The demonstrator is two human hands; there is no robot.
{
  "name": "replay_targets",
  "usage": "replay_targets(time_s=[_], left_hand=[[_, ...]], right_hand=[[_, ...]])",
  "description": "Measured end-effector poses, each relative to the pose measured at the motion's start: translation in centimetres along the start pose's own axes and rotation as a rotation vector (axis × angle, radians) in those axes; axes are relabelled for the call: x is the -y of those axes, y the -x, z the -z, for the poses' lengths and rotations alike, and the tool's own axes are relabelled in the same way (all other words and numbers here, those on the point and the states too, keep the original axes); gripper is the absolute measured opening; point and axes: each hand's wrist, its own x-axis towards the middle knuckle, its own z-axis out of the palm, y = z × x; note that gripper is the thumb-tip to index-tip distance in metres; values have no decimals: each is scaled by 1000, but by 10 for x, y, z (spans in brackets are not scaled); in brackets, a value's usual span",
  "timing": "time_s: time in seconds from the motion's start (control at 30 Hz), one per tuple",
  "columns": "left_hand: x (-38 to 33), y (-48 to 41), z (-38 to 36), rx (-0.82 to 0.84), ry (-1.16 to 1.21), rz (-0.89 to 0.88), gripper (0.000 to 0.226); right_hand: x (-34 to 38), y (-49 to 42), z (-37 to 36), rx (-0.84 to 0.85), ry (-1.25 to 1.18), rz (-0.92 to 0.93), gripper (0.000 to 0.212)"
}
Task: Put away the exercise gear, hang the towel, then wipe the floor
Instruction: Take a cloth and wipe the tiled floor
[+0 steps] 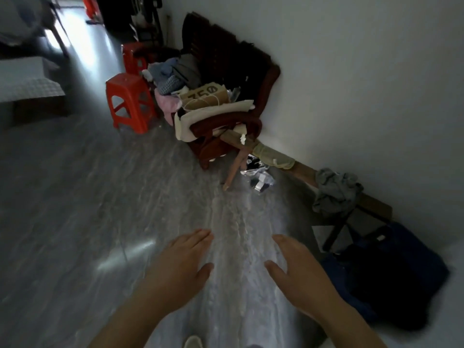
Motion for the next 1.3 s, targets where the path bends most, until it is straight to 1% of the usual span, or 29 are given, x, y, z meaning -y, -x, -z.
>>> replay_targets(time_s=[0.07,0.17,0.37,0.53,0.67,0.83,0.93,1.07,1.13,1.3], left_hand=[[5,-41,9,14,-2,-55,69],[5,-97,18,41,7,-116,77],[-8,-213,5,64,-26,-176,79],[-26,-302,1,128,-61,-157,69],[-33,-367,1,144,-84,-140,68],[-30,-435,-3,236,-86,-88,67],[-17,-483,-12,286,-72,-75,67],[4,-560,-27,326,-13,-79,67],[16,-601,-34,350,19,-67,67],[45,-694,-52,482,66,-15,65]], right_hand=[[-8,-21,10,-28,-34,-58,66],[-20,-51,22,-61,-57,-124,65],[-68,-135,47,-108,-89,-171,61],[-109,-207,86,-90,-142,-206,61],[-137,-267,117,-68,-140,-183,60],[-154,-333,139,-34,-129,-176,61],[-163,-378,145,0,-133,-194,61],[-170,-446,158,31,-106,-214,54],[-174,-482,164,54,-95,-235,56],[-177,-570,183,103,-47,-273,55]])
